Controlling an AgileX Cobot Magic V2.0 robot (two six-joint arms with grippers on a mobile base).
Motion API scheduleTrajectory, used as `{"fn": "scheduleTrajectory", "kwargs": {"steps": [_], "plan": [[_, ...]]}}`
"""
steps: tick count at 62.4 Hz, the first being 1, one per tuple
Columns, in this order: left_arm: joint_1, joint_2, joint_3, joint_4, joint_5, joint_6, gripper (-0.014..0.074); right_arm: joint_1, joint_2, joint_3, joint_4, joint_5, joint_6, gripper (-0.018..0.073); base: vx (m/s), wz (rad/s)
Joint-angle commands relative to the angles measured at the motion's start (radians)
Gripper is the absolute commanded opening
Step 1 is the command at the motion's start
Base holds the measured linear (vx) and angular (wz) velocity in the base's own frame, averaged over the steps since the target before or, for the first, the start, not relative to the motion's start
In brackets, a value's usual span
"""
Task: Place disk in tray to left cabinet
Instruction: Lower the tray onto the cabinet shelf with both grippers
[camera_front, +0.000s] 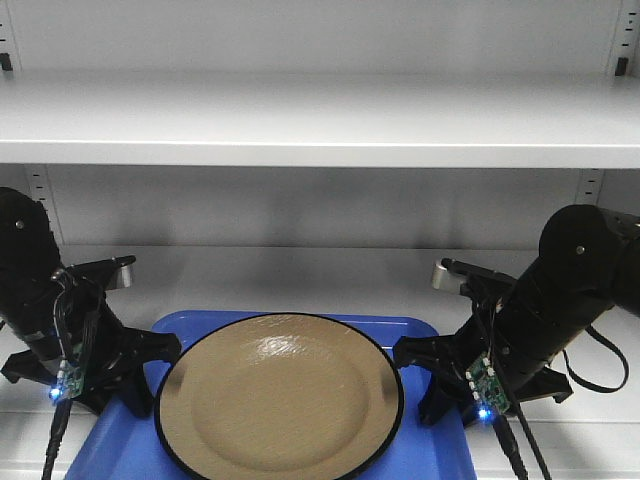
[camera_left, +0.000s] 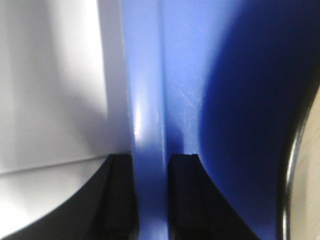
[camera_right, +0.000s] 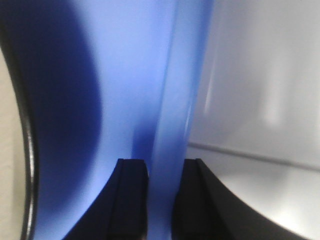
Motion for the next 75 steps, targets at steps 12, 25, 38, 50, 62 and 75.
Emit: {"fn": "scheduleTrajectory", "kwargs": {"steps": [12,25,38,50,62,75], "plan": [[-0.004,-0.052,-0.036,-0.027,-0.009,-0.001,0.0,0.0,-0.054,-0.038,0.023,-0.022,-0.018,-0.0002,0.05,0.03],[-0.004,-0.052,-0.036,-0.027,-0.009,-0.001,0.0,0.0,-0.054,-0.038,0.023,-0.022,-0.018,-0.0002,0.01,0.0],[-0.004,-0.052,-0.036,-0.027,-0.009,-0.001,0.0,0.0,-0.054,-0.038,0.023,-0.022,-0.018,-0.0002,0.0,0.0],[-0.004,-0.051,-0.036,-0.032,-0.052,0.004,0.0,0.0,-0.053,-0.038,0.02,-0.108,-0.018,-0.0002,0.0,0.0],[-0.004,-0.045,-0.036,-0.016,-0.186,0.006,0.0,0.0,-0.042,-0.038,0.018,-0.274,-0.018,-0.0002,0.0,0.0],[-0.004,-0.017,-0.036,-0.001,-0.343,0.009,0.0005,0.0,0.004,-0.038,-0.006,-0.422,-0.078,0.0006,0.0,0.0]]}}
